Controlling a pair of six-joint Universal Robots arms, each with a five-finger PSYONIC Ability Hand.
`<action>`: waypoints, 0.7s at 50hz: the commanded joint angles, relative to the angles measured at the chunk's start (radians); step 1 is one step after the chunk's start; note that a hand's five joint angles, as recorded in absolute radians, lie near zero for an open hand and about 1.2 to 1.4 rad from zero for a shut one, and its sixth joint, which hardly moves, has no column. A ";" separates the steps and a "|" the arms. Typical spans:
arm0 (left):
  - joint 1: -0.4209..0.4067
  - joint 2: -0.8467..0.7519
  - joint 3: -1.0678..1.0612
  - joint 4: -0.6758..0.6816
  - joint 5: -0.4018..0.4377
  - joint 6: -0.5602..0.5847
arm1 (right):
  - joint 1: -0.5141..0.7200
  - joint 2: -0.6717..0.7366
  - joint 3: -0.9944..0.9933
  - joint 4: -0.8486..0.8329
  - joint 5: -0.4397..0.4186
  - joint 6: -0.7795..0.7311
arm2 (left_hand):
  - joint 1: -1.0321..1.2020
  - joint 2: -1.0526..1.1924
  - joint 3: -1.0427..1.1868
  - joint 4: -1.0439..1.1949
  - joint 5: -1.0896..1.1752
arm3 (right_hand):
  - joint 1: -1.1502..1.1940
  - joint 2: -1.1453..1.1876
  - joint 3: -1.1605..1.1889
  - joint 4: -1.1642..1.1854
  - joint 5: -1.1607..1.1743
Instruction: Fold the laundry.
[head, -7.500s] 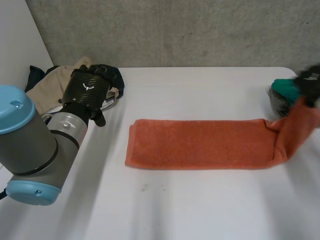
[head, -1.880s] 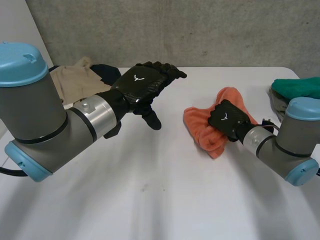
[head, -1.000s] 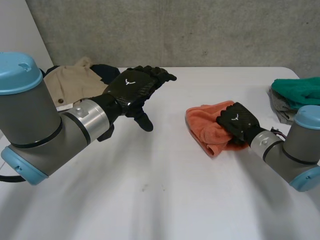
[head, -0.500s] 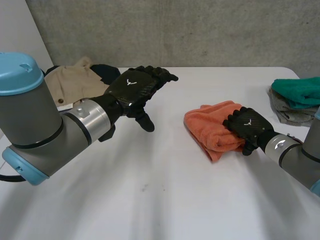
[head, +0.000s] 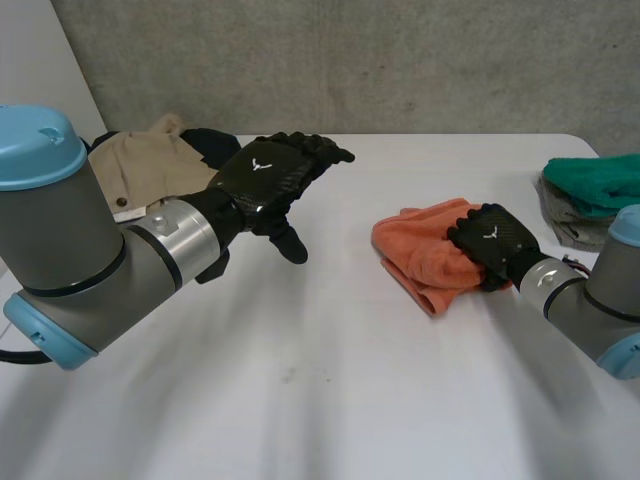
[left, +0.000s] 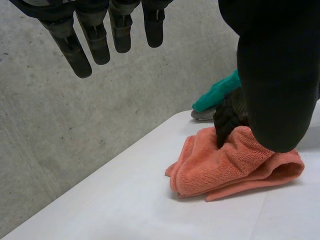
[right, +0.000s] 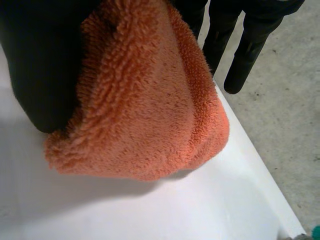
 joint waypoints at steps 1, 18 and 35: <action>0.000 0.000 -0.001 0.000 0.000 0.000 | 0.001 0.035 -0.072 0.001 0.004 0.002 | 0.008 -0.009 -0.015 -0.005 -0.026 | 0.449 0.448 0.450 0.450 0.478; 0.000 0.001 0.011 0.000 0.000 0.000 | -0.090 -0.023 -0.521 -0.205 0.087 0.542 | 0.008 -0.009 -0.015 -0.005 -0.026 | 0.816 0.815 0.817 0.817 0.845; -0.029 0.021 0.022 0.017 0.000 0.000 | -0.420 0.408 -0.831 -0.285 -0.137 0.650 | 0.008 -0.009 -0.015 -0.005 -0.026 | 0.816 0.815 0.817 0.817 0.845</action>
